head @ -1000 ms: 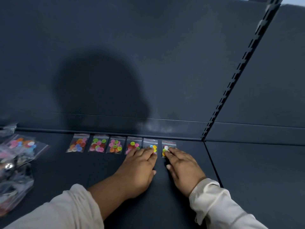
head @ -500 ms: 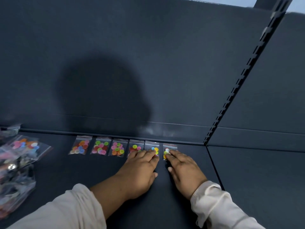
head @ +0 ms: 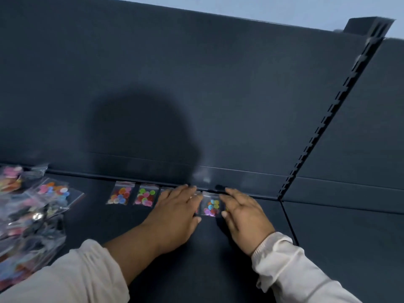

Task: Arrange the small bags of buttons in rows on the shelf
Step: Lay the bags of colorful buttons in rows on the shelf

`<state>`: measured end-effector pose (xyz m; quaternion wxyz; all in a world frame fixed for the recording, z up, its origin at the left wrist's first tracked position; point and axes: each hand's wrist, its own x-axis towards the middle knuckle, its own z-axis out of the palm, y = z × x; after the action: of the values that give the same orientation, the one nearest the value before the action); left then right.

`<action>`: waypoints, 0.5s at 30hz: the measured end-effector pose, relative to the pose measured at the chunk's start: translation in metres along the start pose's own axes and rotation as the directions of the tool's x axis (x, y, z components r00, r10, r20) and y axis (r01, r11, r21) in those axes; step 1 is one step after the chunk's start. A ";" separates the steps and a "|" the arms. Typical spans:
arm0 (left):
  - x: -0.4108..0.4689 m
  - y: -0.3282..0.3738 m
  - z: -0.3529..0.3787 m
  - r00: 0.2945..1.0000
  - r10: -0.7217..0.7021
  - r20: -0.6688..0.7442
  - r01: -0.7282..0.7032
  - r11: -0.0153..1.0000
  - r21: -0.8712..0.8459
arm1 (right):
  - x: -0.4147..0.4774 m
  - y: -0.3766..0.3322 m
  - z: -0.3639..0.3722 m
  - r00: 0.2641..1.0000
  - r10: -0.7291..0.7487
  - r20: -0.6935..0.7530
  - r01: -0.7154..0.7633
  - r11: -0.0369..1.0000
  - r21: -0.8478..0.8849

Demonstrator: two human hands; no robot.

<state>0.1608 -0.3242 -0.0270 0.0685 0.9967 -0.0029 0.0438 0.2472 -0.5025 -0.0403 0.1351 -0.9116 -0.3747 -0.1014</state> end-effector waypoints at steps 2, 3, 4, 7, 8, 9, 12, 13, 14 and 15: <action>-0.010 -0.017 -0.010 0.999 -0.044 -0.021 0.045 0.999 0.012 | 0.010 -0.017 -0.003 1.000 -0.030 -0.010 0.030 1.000 0.004; -0.010 -0.023 -0.014 0.998 -0.056 -0.032 0.056 0.998 0.014 | 0.014 -0.019 -0.005 0.999 -0.034 -0.012 0.034 0.999 0.003; -0.011 -0.029 -0.017 0.997 -0.071 -0.044 0.072 0.997 0.026 | 0.018 -0.023 -0.008 0.999 -0.038 -0.008 0.039 0.999 0.011; -0.032 -0.057 -0.034 0.985 -0.156 -0.077 0.160 0.986 0.054 | 0.032 -0.053 -0.008 0.997 -0.078 0.015 0.077 0.996 0.053; -0.040 -0.068 -0.039 0.980 -0.179 -0.089 0.185 0.981 0.061 | 0.037 -0.066 -0.008 0.995 -0.097 0.024 0.095 0.994 0.061; -0.047 -0.078 -0.044 0.975 -0.198 -0.104 0.205 0.977 0.064 | 0.041 -0.076 -0.006 0.993 -0.114 0.032 0.112 0.992 0.066; -0.071 -0.110 -0.060 0.956 -0.267 -0.124 0.276 0.959 0.067 | 0.053 -0.112 0.002 0.987 -0.156 0.047 0.152 0.985 0.085; -0.080 -0.121 -0.065 0.951 -0.284 -0.124 0.294 0.953 0.071 | 0.057 -0.124 0.006 0.985 -0.167 0.041 0.163 0.982 0.095; -0.086 -0.129 -0.070 0.946 -0.301 -0.122 0.310 0.948 0.071 | 0.060 -0.136 0.008 0.984 -0.173 0.043 0.168 0.980 0.101; -0.095 -0.140 -0.075 0.940 -0.318 -0.122 0.328 0.942 0.072 | 0.065 -0.149 0.011 0.982 -0.183 0.052 0.176 0.978 0.109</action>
<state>0.0617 -0.1751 0.0191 0.0291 0.9819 0.1664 0.0861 0.1871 -0.3547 -0.0066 0.1607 -0.8686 -0.4642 -0.0653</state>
